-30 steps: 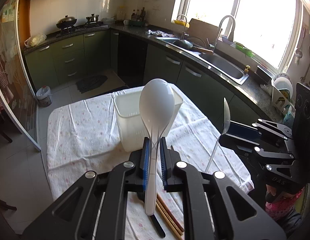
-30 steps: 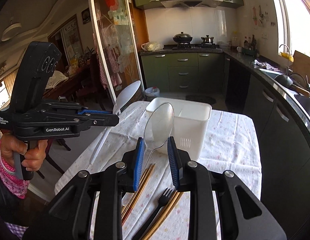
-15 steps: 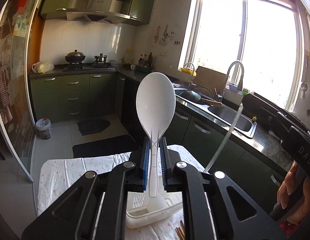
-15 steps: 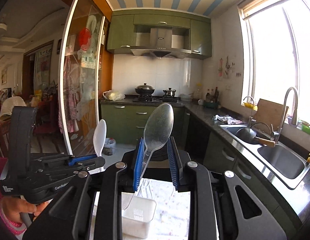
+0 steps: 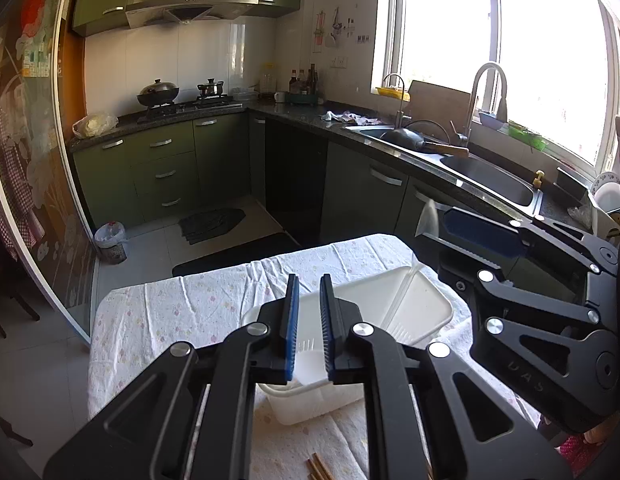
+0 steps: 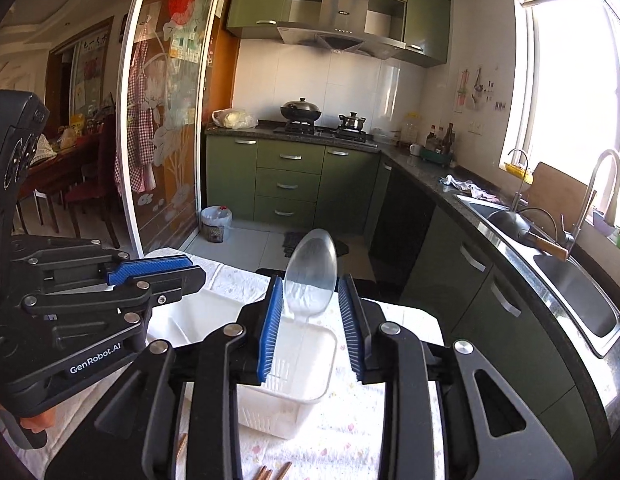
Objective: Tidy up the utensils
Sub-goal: 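Carry both spoons over the white basket and open both tools to drop them in, then close the left tool on a black plastic fork handle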
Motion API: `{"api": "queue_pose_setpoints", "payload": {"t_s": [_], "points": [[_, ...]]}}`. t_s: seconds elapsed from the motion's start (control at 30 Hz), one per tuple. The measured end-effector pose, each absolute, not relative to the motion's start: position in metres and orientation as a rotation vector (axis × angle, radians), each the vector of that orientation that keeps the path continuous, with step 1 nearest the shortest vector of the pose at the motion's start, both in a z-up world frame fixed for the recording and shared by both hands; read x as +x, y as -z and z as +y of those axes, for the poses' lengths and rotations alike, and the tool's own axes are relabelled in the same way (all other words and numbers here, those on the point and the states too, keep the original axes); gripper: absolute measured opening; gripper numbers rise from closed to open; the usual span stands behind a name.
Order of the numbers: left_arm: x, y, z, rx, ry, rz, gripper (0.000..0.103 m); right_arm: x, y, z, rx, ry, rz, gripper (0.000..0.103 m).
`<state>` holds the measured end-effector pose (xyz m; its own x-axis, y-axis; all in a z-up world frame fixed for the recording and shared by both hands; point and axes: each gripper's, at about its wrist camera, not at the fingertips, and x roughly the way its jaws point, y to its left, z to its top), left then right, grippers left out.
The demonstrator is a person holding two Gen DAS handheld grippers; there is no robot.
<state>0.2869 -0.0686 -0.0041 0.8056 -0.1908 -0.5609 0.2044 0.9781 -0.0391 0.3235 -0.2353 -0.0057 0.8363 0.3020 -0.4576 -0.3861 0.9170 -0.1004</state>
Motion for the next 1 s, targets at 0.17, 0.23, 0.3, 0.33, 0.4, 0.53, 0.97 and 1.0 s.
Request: {"api": "queue_pose_setpoints", "payload": {"t_s": [0.17,0.23,0.3,0.33,0.4,0.53,0.97,1.0], "points": [[0.266,0.005,-0.065,0.037,0.209,0.668,0.01,0.296,-0.001,-0.248,-0.172,-0.378,0.446,0.036],[0.253,0.011,-0.063,0.048,0.219,0.728,0.011,0.279,-0.002,-0.254,-0.167,-0.401,0.463,0.036],[0.241,0.025,-0.062,0.069,0.225,0.811,0.011,0.267,0.006,-0.259,-0.167,-0.442,0.518,0.036],[0.235,0.034,-0.061,0.076,0.227,0.86,0.011,0.259,0.013,-0.26,-0.166,-0.469,0.557,0.036],[0.223,0.058,-0.06,0.085,0.241,0.97,0.012,0.248,0.035,-0.26,-0.171,-0.514,0.653,0.036],[0.2,0.107,-0.053,0.066,0.243,1.153,0.012,0.231,0.089,-0.254,-0.173,-0.615,0.873,0.036],[0.186,0.154,-0.047,-0.026,0.164,1.323,0.013,0.212,0.114,-0.265,-0.141,-0.666,0.967,0.036],[0.187,0.154,-0.045,-0.046,0.161,1.331,0.015,0.211,0.113,-0.265,-0.144,-0.665,0.965,0.036]]}}
